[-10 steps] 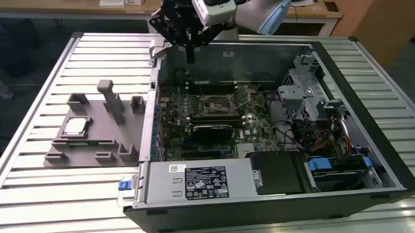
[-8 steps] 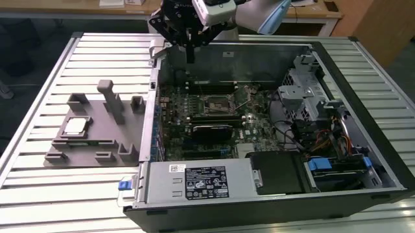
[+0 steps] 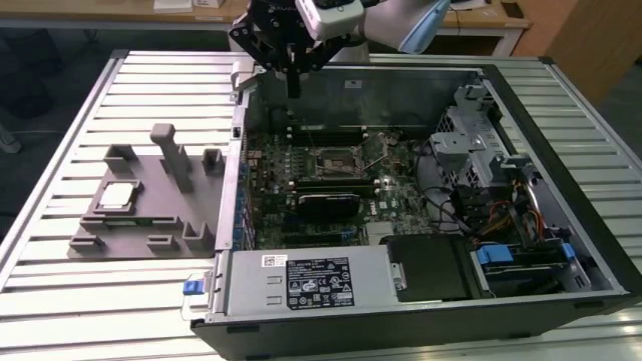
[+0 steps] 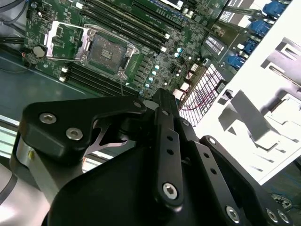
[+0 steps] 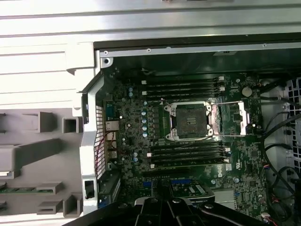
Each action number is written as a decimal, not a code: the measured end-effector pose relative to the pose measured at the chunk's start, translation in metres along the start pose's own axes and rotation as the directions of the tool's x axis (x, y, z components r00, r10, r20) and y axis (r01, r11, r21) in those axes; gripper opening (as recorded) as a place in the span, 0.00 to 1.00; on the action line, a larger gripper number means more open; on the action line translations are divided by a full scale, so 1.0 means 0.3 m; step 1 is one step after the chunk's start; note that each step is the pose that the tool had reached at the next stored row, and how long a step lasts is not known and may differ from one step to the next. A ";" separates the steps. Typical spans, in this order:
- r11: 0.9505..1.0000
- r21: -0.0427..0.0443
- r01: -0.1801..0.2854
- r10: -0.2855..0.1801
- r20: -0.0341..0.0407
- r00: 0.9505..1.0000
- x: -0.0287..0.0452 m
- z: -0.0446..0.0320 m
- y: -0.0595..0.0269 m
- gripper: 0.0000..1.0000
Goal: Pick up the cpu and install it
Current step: 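Reach for the cpu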
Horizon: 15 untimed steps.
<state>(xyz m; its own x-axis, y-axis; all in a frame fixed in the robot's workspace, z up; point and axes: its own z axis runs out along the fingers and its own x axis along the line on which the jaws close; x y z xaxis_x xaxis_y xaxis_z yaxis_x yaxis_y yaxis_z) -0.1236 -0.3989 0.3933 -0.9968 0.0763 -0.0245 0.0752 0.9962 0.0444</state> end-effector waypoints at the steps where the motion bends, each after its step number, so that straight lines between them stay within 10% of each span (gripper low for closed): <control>1: 1.000 0.000 0.000 0.000 0.000 1.000 0.001 0.000 0.000 0.11; 15: 1.000 0.000 0.000 0.000 0.000 1.000 0.048 -0.001 -0.004 0.11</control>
<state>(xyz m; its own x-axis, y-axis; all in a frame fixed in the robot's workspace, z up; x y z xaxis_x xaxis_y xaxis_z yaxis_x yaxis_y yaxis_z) -0.1381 -0.3989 0.3933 -0.9968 0.0763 -0.0246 0.0751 0.9962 0.0444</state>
